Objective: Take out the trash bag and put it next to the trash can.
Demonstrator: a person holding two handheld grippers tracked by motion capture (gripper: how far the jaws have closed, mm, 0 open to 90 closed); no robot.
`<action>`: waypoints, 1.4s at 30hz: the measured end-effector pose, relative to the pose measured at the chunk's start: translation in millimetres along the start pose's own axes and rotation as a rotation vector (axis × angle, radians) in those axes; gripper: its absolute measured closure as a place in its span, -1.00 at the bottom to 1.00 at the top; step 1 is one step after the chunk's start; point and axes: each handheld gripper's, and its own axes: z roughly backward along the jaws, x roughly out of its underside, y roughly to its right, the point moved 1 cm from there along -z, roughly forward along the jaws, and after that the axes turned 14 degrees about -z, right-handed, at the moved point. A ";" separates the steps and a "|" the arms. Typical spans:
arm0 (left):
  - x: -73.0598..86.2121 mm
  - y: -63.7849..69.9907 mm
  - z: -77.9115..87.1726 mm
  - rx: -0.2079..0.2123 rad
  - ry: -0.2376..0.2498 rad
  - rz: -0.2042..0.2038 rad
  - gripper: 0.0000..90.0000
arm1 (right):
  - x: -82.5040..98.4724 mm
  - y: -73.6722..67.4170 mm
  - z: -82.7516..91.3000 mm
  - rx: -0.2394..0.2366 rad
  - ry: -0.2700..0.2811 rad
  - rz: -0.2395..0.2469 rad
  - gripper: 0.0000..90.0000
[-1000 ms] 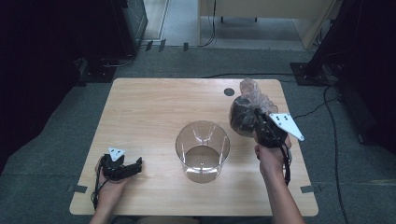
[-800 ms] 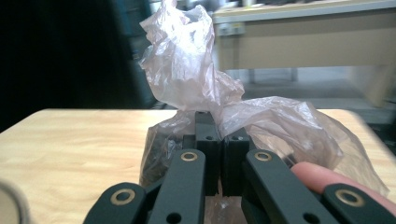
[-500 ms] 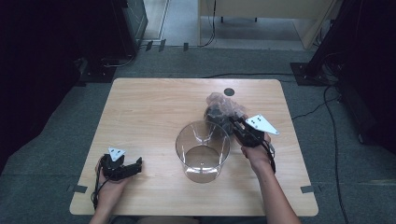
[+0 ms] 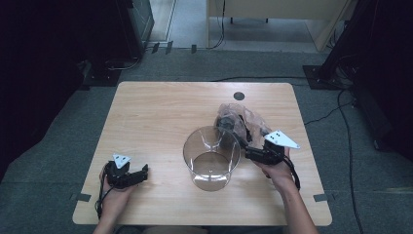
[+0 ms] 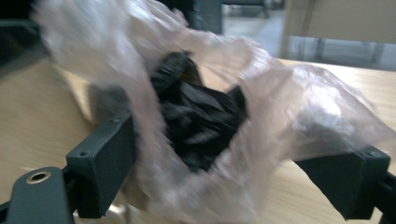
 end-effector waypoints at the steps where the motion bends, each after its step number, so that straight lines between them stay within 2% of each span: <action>1: 0.0 0.0 0.0 0.000 0.000 0.000 -0.78 | 1.4 1.2 1.0 0.019 -0.003 -0.003 -0.69; 4: 0.0 0.0 0.1 0.000 -0.001 0.000 -0.78 | 6.9 4.2 5.2 -0.001 -0.031 -0.015 -0.69; 6: 0.0 0.0 0.0 0.000 -0.001 0.000 -0.78 | 11.6 4.6 7.8 -0.017 -0.050 -0.001 -0.69; 10: 0.0 0.0 0.1 0.000 -0.001 0.000 -0.78 | 18.6 4.1 10.9 -0.008 -0.069 0.022 -0.71; 11: 0.0 0.0 0.1 0.000 -0.001 0.000 -0.78 | 21.8 4.6 12.2 0.013 -0.069 0.028 -0.75; 16: 0.0 0.0 0.1 0.000 -0.001 0.000 -0.78 | 28.1 11.0 15.5 0.052 -0.077 0.020 -0.76; 18: 0.0 0.0 0.1 0.000 -0.001 0.000 -0.78 | 31.3 16.6 18.0 0.087 -0.087 0.007 -0.77; 24: 0.0 0.0 0.1 0.000 -0.001 0.000 -0.78 | 37.8 24.7 25.8 0.132 -0.113 0.018 -0.77; 29: 0.0 0.0 0.1 0.000 -0.001 0.000 -0.78 | 42.1 34.4 30.9 0.186 -0.131 -0.008 -0.77; 35: 0.0 -0.1 0.1 0.000 -0.001 -0.001 -0.78 | 47.5 50.7 39.3 0.258 -0.157 -0.062 -0.77; 39: 0.0 -0.1 0.1 0.000 -0.001 -0.001 -0.78 | 49.8 56.8 45.7 0.283 -0.167 -0.071 -0.77; 42: 0.0 0.0 0.1 0.000 -0.001 0.000 -0.78 | 52.7 60.5 49.5 0.323 -0.180 -0.066 -0.77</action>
